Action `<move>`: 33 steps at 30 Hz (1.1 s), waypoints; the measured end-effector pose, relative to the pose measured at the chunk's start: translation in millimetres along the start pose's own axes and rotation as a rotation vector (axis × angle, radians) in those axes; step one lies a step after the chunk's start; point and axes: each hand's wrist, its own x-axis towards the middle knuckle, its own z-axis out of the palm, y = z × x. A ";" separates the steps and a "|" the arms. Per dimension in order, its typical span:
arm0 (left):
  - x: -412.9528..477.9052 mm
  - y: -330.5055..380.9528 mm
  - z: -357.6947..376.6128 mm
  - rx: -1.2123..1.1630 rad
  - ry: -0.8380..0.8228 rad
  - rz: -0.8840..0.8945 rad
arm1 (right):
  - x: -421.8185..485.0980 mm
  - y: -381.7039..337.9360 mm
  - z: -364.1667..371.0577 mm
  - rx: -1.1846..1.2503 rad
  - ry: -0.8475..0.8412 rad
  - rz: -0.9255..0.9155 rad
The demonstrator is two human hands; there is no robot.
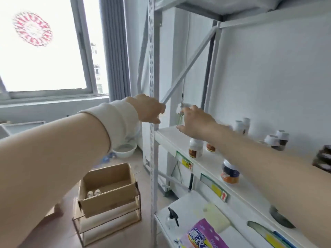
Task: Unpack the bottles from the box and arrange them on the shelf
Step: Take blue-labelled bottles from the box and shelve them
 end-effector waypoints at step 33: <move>107.4 -253.6 616.3 -0.684 -0.979 -0.215 | 373.3 -275.6 531.5 -0.148 -1.247 -0.448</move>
